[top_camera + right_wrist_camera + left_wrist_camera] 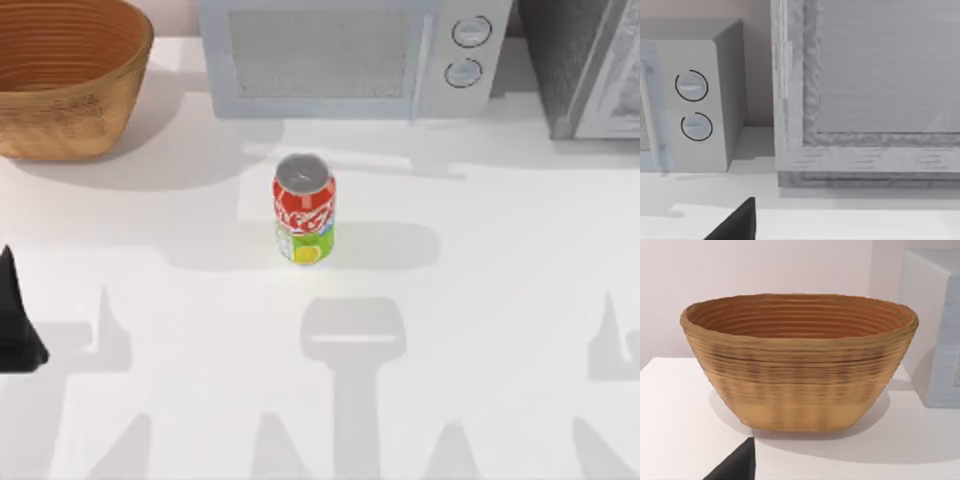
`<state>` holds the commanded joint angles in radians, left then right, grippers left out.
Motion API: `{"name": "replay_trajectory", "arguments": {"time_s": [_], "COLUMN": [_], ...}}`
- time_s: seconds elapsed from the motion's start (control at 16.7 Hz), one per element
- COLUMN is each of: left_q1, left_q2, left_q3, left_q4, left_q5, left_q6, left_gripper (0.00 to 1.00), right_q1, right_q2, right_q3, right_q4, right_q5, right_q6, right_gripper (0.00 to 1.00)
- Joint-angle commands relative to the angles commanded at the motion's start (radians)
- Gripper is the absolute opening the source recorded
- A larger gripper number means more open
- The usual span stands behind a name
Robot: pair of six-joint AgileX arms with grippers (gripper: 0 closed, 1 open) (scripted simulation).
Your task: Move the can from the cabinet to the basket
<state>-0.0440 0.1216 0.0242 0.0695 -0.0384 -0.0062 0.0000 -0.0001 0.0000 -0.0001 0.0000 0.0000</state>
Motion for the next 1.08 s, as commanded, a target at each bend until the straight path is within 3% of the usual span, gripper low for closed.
{"name": "replay_trajectory", "arguments": {"time_s": [0.42, 1.08], "left_q1": [-0.157, -0.507], "left_q2": [0.423, 1.347], "left_q3": [0.136, 0.423], "left_q4": [0.31, 0.974], "left_q5": [-0.16, -0.496], "left_q6": [0.009, 0.023], "left_gripper": [1.0, 1.0], "right_q1": [0.0, 0.0], "right_q2": [0.0, 0.0], "right_q3": [0.0, 0.0], "right_q4": [0.0, 0.0], "right_q5": [0.0, 0.0], "right_q6": [0.0, 0.0], "right_gripper": [1.0, 1.0]}}
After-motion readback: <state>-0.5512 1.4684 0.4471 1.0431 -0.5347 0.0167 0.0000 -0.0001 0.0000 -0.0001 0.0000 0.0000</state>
